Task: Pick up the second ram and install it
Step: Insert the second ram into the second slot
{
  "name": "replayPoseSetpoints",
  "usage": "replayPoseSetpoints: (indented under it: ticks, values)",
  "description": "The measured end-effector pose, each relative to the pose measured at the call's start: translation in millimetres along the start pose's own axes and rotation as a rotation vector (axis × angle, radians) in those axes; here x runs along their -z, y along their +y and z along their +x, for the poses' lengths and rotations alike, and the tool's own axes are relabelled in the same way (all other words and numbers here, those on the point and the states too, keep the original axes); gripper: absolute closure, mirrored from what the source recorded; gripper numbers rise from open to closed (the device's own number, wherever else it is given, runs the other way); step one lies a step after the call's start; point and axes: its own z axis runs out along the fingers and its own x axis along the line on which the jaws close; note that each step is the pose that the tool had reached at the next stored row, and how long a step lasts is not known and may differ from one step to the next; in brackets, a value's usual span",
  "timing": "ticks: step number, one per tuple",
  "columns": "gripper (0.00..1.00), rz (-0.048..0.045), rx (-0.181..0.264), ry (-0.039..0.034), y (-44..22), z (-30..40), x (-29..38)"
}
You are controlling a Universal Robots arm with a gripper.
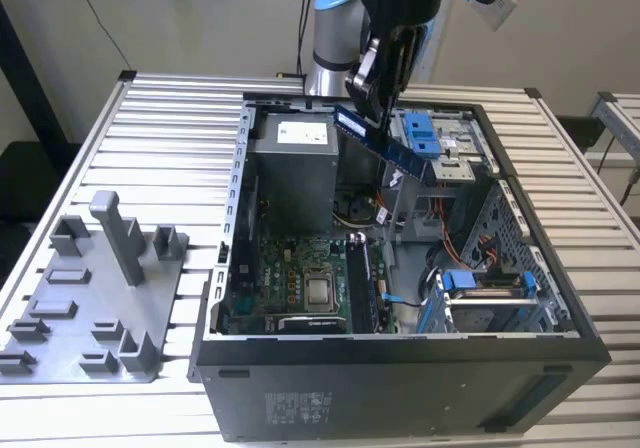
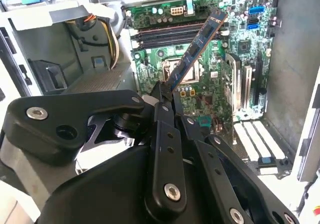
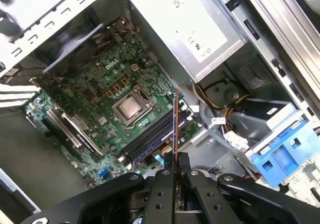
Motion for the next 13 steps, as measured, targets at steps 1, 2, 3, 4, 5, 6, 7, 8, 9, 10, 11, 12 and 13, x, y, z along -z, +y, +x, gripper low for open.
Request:
replayPoseSetpoints:
  ticks: [1, 2, 3, 4, 5, 6, 7, 8, 9, 10, 11, 12, 13]
  values:
    - [0.86, 0.0005, -0.008, -0.0001, 0.1, 0.0, 0.0]
    - [0.86, 0.0011, -0.016, -0.0002, 0.1, -0.1, 0.0]
    - [0.86, 0.0016, -0.025, -0.0004, 0.2, -0.1, 0.0]
    - [0.86, 0.0021, -0.032, -0.0006, 0.2, -0.2, 0.0]
    - [0.86, 0.0026, -0.040, -0.0007, 0.3, -0.3, 0.0]
    - [0.86, 0.0031, -0.049, -0.0009, 0.3, -0.4, 0.0]
    - [0.86, 0.0036, -0.057, -0.0011, 0.4, -0.4, -0.1]
    - [0.86, 0.0042, -0.065, -0.0012, 0.4, -0.5, -0.1]
    - [0.86, 0.0047, -0.074, -0.0014, 0.5, -0.5, -0.1]
    - [0.86, 0.0052, -0.083, -0.0015, 0.5, -0.6, -0.1]
    - [0.86, 0.0057, -0.091, -0.0017, 0.6, -0.7, -0.2]
    - [0.86, 0.0063, -0.100, -0.0019, 0.6, -0.7, -0.2]
    - [0.86, 0.0068, -0.108, -0.0020, 0.7, -0.7, -0.2]
